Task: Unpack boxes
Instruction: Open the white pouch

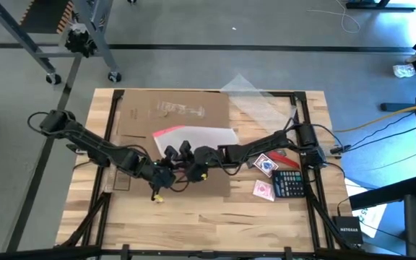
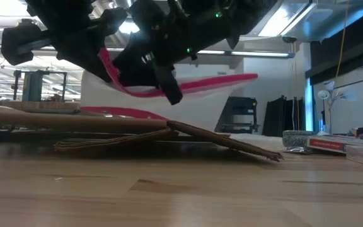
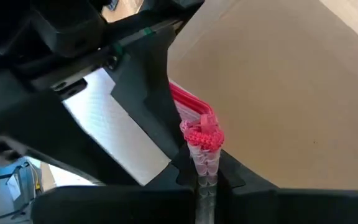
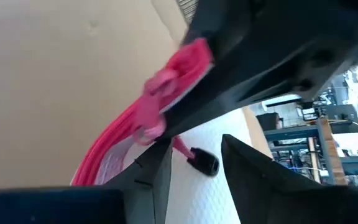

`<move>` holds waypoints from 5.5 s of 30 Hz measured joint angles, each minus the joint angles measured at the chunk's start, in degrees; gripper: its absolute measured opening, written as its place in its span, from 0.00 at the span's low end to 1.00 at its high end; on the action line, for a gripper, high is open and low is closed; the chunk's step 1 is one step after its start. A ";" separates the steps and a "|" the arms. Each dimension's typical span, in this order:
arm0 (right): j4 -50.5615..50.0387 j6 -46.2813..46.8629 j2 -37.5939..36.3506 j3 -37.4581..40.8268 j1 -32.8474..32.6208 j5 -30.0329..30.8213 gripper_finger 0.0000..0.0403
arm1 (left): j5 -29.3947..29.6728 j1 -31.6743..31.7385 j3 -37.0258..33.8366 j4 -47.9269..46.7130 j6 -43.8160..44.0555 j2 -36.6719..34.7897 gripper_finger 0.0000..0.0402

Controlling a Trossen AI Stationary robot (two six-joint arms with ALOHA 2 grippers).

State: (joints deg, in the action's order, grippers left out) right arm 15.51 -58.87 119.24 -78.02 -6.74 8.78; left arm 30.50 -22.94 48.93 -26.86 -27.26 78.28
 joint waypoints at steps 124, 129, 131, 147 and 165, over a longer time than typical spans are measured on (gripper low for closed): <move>-73.13 60.40 -13.87 0.34 13.51 15.54 0.48 | 10.38 -9.15 2.49 -28.73 54.37 -7.37 0.25; -63.31 55.90 -17.58 3.26 13.51 11.43 0.53 | 10.51 -9.14 8.42 -28.05 54.11 -7.81 0.41; -57.06 54.62 -19.17 4.88 13.51 8.68 0.53 | 10.58 -9.20 10.27 -27.06 52.35 -8.14 0.46; -12.53 43.03 -17.91 19.25 8.36 -1.78 0.54 | 8.96 4.12 7.53 -11.39 38.50 -8.47 0.52; -6.06 42.31 -11.08 20.61 8.24 2.73 0.54 | -0.74 12.31 -0.57 13.74 38.55 12.05 0.52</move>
State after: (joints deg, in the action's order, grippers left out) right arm 9.46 -16.56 108.16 -57.41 1.50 11.51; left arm 29.76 -10.63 48.36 -13.12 11.29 90.33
